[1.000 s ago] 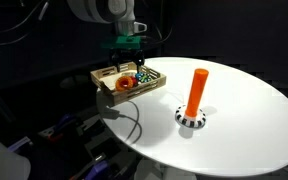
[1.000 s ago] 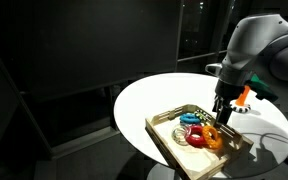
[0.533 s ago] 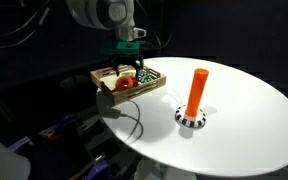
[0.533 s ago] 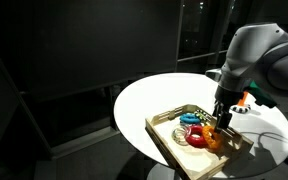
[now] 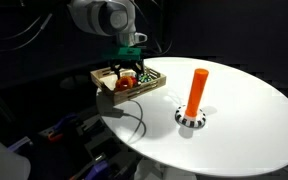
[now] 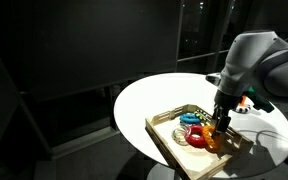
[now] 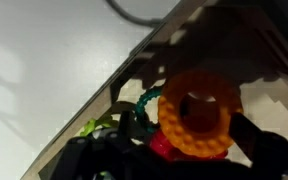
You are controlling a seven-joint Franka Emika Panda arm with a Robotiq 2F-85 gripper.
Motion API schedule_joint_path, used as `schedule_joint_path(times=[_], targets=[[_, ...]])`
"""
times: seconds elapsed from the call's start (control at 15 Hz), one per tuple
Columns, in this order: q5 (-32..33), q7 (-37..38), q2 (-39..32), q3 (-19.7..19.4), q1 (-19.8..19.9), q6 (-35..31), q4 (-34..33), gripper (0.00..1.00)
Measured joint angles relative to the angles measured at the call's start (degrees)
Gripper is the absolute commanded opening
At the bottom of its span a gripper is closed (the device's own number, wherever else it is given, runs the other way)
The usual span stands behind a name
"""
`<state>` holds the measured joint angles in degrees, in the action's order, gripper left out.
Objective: Remove the orange circular object from the box
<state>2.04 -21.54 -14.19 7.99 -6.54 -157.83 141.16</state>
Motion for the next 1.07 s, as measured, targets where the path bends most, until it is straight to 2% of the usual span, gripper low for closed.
schedule_joint_path(times=[0.13, 0.2, 0.27, 0.33, 0.47, 0.53, 0.6, 0.67, 0.87, 0.93, 1.07], targets=[[0.2, 0.0, -0.5, 0.0, 0.2, -0.4, 0.0, 0.88], [0.4, 0.0, -0.8, 0.0, 0.3, -0.5, 0.0, 0.78], [0.5, 0.0, -1.0, 0.0, 0.4, -0.6, 0.0, 0.81], [0.5, 0.0, -1.1, 0.0, 0.5, -0.6, 0.0, 0.74], [0.5, 0.0, -1.4, 0.0, 0.5, -0.6, 0.0, 0.74], [0.5, 0.0, -1.4, 0.0, 0.6, -0.6, 0.0, 0.69], [0.5, 0.0, -1.5, 0.0, 0.6, -0.6, 0.0, 0.71], [0.5, 0.0, -1.7, 0.0, 0.6, -0.6, 0.0, 0.67], [0.5, 0.0, -2.0, 0.0, 0.6, -0.7, 0.0, 0.66], [0.5, 0.0, -2.1, 0.0, 0.6, -0.7, 0.0, 0.68], [0.5, 0.0, -2.1, 0.0, 0.6, -0.8, 0.0, 0.61]])
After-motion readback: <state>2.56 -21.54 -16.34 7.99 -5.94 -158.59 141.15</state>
